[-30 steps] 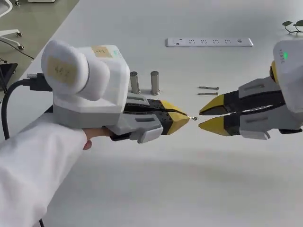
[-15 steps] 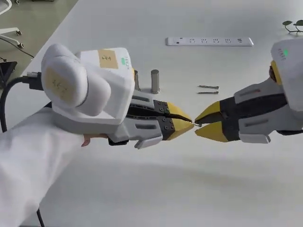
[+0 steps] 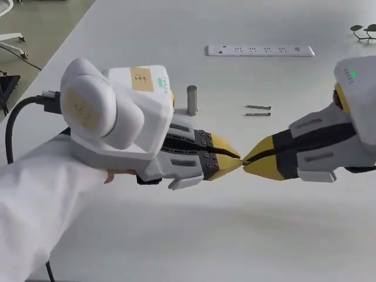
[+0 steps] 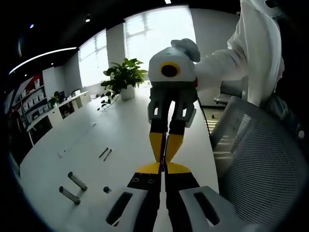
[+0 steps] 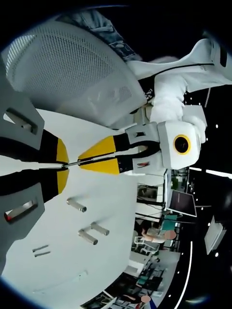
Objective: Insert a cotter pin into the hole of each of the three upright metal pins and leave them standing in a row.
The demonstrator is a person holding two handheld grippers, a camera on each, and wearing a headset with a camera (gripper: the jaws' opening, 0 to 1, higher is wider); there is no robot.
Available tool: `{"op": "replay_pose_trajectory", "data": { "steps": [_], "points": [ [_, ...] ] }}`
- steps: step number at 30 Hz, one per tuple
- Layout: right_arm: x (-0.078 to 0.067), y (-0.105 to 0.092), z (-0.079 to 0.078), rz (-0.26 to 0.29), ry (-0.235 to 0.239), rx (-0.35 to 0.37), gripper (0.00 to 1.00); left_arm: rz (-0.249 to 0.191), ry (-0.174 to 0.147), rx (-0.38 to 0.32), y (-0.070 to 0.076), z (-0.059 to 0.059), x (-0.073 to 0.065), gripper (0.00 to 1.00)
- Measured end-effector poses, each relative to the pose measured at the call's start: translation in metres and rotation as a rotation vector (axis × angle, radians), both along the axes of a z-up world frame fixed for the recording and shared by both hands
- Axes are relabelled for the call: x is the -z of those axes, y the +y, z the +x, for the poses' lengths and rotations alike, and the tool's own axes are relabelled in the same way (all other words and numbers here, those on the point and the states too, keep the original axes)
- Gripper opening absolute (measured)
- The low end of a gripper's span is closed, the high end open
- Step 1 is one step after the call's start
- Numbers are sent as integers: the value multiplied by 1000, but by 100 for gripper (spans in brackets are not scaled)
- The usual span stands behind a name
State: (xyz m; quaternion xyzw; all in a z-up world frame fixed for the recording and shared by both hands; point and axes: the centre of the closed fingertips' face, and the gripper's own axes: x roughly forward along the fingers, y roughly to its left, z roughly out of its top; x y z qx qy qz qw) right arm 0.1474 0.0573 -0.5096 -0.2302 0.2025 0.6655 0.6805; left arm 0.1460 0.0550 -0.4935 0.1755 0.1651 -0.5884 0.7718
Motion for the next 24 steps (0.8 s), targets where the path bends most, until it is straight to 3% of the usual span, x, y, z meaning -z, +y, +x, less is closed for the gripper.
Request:
{"op": "replay_pose_trajectory", "data": {
  "steps": [9,11,19,23,24],
  "points": [
    [5,-4,-4,-37,6,-33,0,21,31,10,-1,-5,11,0],
    [7,-4,-6,-40,68,11,0,34,30,16,-1,-6,15,0],
    [7,-2,-6,-36,52,-6,0,18,69,-24,1,-4,19,1],
    [10,0,-2,-32,75,3,0,27,59,-44,3,1,20,3],
    [10,1,0,-24,81,11,0,37,40,-65,6,7,21,3]
  ]
}}
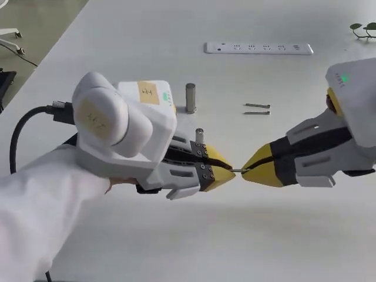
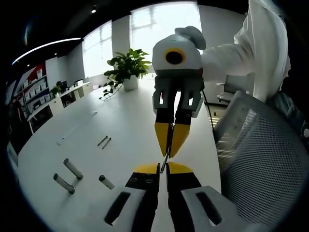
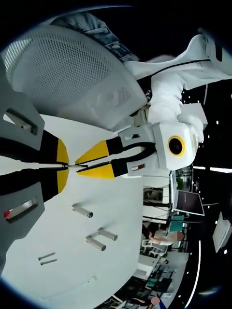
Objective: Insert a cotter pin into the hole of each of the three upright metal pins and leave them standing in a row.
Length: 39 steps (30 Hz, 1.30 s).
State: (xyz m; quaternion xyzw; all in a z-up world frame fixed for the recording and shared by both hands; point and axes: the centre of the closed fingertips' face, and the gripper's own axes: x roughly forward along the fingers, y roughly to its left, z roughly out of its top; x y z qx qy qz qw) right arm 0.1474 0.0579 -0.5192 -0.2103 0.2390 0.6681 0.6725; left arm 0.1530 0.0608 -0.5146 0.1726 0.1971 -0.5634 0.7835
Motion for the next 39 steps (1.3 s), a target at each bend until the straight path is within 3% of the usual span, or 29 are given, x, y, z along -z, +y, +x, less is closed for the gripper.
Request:
{"op": "replay_pose_trajectory", "data": {
  "steps": [3,5,9,15,17,24,32,39],
  "points": [
    [0,-2,10,0,-8,20,0,-4,0,-38,3,9,1,17],
    [0,-3,19,2,-17,40,0,-5,-22,-59,6,16,0,25],
    [3,-5,36,-4,-31,93,0,-3,-32,-132,15,33,4,25],
    [17,-8,66,-30,-50,183,0,-47,-32,-342,36,69,11,30],
    [20,-8,70,-36,-51,191,0,-27,-37,-394,45,77,18,30],
    [31,-2,77,-47,-37,206,0,-10,2,-434,51,88,40,32],
    [43,2,82,-62,-23,214,0,-24,74,-451,48,93,62,28],
    [47,6,84,-68,-12,206,0,-10,101,-454,44,95,78,24]
  ]
}}
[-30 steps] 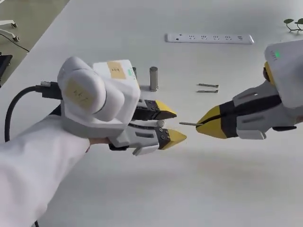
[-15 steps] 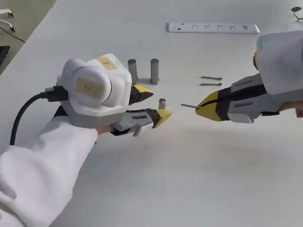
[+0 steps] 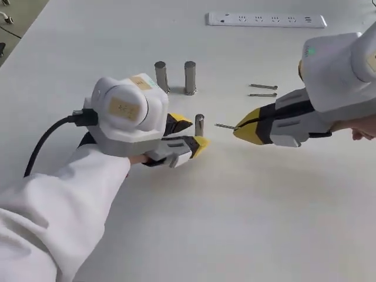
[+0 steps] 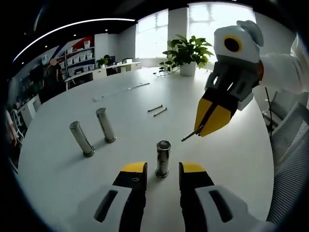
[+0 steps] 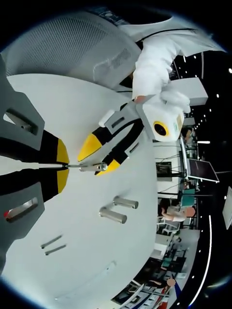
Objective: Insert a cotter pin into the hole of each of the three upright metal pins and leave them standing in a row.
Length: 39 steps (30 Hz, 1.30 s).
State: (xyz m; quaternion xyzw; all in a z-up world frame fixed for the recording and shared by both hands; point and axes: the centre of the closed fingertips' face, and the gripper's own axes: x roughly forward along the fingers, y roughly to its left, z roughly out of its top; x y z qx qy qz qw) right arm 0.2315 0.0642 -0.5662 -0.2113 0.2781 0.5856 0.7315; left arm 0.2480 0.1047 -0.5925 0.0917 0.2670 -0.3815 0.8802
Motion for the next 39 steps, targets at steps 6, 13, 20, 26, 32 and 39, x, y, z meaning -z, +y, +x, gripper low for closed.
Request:
{"op": "replay_pose_trajectory", "data": {
  "steps": [6,13,20,26,32,39],
  "points": [
    [1,3,3,-3,4,-2,0,-24,5,-12,-3,2,1,15],
    [0,8,3,0,7,-11,0,-46,7,-16,-5,4,0,8],
    [-3,15,6,7,-2,-13,0,-46,5,-14,-5,3,-1,7],
    [-4,21,5,9,-6,-18,0,-27,-8,-35,-6,4,0,7],
    [-1,21,8,2,-10,-17,0,-17,-30,-58,-5,4,0,7],
    [1,25,12,-17,-26,-28,0,-22,-33,-76,-4,5,1,7]
  ]
}}
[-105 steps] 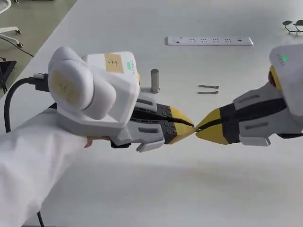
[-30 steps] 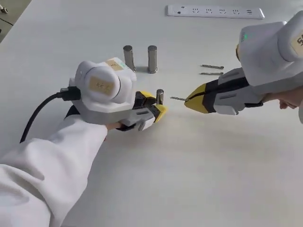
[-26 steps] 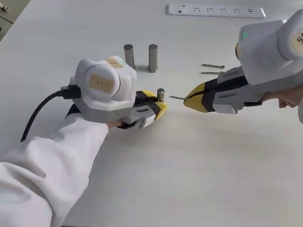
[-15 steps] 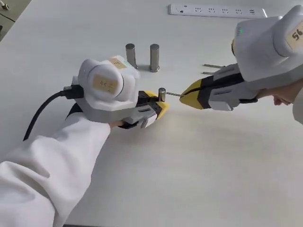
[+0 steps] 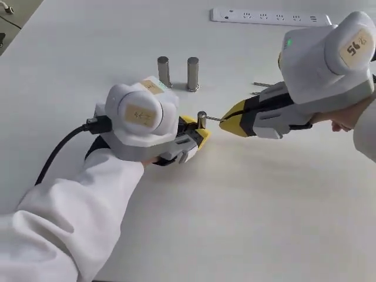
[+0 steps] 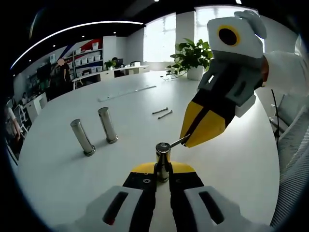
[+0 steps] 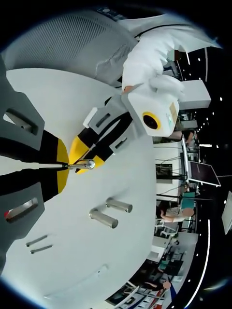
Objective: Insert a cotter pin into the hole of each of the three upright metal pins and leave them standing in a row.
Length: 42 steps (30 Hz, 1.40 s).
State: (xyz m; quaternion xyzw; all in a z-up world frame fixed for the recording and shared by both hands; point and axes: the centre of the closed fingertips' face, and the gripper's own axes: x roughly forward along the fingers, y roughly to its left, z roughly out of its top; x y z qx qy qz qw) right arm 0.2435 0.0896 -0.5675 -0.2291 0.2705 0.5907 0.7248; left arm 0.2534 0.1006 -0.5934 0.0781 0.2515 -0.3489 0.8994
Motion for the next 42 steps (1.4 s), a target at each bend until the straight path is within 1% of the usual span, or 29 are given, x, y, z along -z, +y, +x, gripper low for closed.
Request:
{"op": "replay_pose_trajectory", "data": {
  "steps": [5,6,7,11,12,15,18,21,22,23,24,25,28,30,33,35,38,42],
  "points": [
    [0,7,3,-1,-11,-20,0,-2,-1,-7,0,1,1,7],
    [0,8,4,-15,-33,-36,0,-2,-6,-7,0,1,1,7],
    [0,10,3,-23,-44,-48,0,-3,-8,-7,0,1,1,7],
    [0,17,3,-35,-68,-69,0,-4,-7,-8,0,1,1,7],
    [1,18,4,-44,-85,-85,0,-4,-6,-8,0,2,1,7],
    [1,19,5,-63,-104,-101,0,-6,-5,-7,1,2,2,7],
    [1,18,4,-67,-108,-122,0,-4,-5,-3,0,2,2,7],
    [0,17,1,-56,-106,-126,0,-4,-4,-6,1,3,3,7],
    [0,18,0,-46,-96,-125,1,-13,2,-10,1,3,3,7],
    [0,17,0,-44,-97,-119,4,-17,4,-10,1,3,4,7],
    [0,16,1,-47,-105,-115,7,-14,4,-7,1,3,4,7],
    [1,13,1,-54,-114,-111,8,-9,1,-4,1,3,4,7],
    [1,10,1,-64,-127,-109,2,-8,3,-5,0,3,4,7],
    [0,8,0,-58,-118,-99,2,-7,4,-6,0,3,4,7],
    [-1,6,2,-61,-124,-95,0,-4,5,-7,0,3,5,7],
    [-3,7,4,-54,-141,-91,0,-6,7,-10,0,2,5,7],
    [-5,9,5,-43,-133,-98,0,-15,10,-17,0,2,6,7],
    [-6,12,2,-44,-134,-104,0,-11,11,-17,0,2,7,7]
  ]
}}
